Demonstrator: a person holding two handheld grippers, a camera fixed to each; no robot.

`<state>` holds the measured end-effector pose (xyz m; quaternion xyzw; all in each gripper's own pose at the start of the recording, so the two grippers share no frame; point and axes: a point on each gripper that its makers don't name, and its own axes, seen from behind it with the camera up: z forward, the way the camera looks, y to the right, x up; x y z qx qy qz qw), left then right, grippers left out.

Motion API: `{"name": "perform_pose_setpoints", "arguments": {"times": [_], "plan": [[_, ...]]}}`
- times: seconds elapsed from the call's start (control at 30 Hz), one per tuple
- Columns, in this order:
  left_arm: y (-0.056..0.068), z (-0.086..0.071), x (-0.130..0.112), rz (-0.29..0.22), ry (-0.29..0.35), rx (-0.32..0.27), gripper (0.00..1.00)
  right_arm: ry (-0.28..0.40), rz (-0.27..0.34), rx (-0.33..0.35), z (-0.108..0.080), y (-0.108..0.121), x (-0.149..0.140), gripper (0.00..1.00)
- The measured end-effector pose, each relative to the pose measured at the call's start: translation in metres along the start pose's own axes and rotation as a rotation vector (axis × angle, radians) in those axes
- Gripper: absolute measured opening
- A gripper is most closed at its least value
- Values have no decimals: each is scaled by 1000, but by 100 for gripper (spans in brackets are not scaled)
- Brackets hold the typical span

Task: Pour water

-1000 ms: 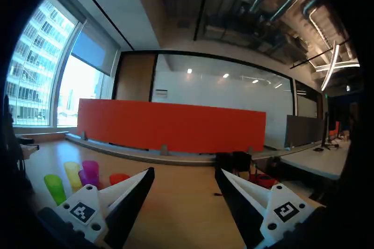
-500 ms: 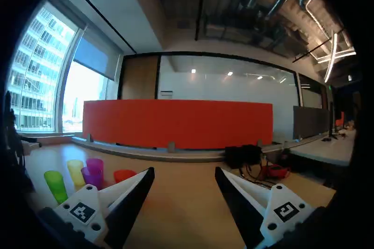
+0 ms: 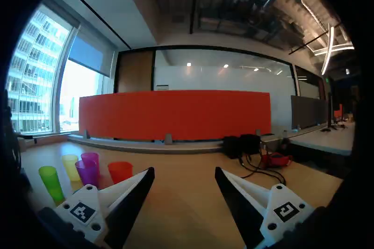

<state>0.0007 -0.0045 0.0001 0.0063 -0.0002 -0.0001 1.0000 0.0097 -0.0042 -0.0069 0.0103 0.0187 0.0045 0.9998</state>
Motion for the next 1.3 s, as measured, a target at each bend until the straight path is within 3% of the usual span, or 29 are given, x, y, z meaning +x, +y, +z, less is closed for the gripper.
{"name": "perform_pose_setpoints", "arguments": {"times": [0.3,1.3], "plan": [[0,0,0,0,0,0,96,-37,-9,-3,1,-2,-8,100],[0,0,1,0,0,0,96,-38,-10,-3,2,-4,-9,100]]}}
